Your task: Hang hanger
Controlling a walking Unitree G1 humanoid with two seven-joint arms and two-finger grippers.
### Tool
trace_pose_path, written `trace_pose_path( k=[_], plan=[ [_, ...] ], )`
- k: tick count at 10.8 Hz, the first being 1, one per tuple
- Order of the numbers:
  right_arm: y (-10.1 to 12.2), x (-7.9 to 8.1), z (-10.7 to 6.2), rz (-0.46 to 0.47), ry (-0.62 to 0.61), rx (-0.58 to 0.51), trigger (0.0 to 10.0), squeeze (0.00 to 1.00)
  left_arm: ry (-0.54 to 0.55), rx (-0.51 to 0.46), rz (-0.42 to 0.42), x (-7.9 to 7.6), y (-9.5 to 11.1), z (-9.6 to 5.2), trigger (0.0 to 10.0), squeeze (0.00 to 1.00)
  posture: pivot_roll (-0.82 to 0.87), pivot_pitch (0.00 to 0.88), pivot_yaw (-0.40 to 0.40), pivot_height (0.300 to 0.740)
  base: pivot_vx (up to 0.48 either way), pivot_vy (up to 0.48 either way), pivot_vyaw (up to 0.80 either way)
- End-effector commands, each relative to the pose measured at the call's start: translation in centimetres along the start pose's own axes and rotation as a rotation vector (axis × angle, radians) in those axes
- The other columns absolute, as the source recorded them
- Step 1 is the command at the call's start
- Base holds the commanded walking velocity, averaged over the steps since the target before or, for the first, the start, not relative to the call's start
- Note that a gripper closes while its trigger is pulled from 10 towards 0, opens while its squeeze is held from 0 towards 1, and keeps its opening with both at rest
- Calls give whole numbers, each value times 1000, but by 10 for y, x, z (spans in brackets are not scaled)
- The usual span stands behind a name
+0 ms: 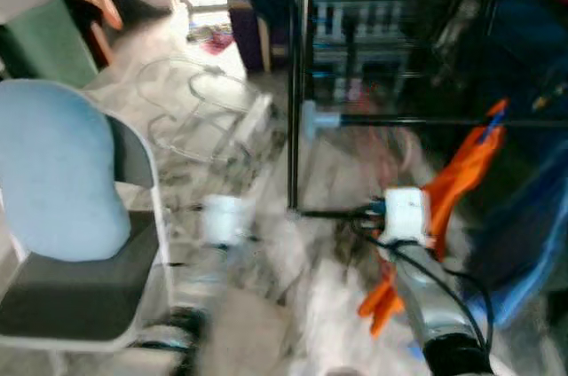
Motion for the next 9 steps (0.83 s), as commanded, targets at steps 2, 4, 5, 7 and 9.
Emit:
trace_pose_path(
  k=[2, 4, 5, 7, 9],
  plan=[
    [2, -11, 2, -1, -1, -10, 10000, 0, 60, 4, 1, 20, -11, -10, 10000, 0, -236, 92, 39, 740, 0, 0, 0],
    [8, -12, 10, -7, 15, -21, 10000, 0, 144, 9, 21, 46, -23, -24, 10000, 0, -137, 86, -12, 740, 0, 0, 0],
    [10, -9, 13, -2, 18, -21, 10000, 0, 171, -2, 25, 53, -25, -28, 10000, 0, -88, 79, -32, 740, 0, 0, 0],
    [21, -9, 20, 51, -33, -37, 10000, 0, 206, -11, 43, 62, -29, -36, 10000, 0, -23, 79, -43, 740, 0, 0, 0],
    [26, -19, 27, 99, -136, -10, 10000, 0, 153, -20, 62, 56, -25, -34, 10000, 0, -23, 101, -31, 740, 0, 0, 0]
  ],
)
Point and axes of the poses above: a point about 5 cm out from each wrist's last joint towards the gripper, its own z axis pointing out of the wrist towards the gripper, its own y axis along the axis of the wrist's last joint, x = y × z, the point moved 4 cm from there along z, pointing out of the wrist towards the gripper, and after that the axes turned 8 degrees about -z, right-handed, at the moved point
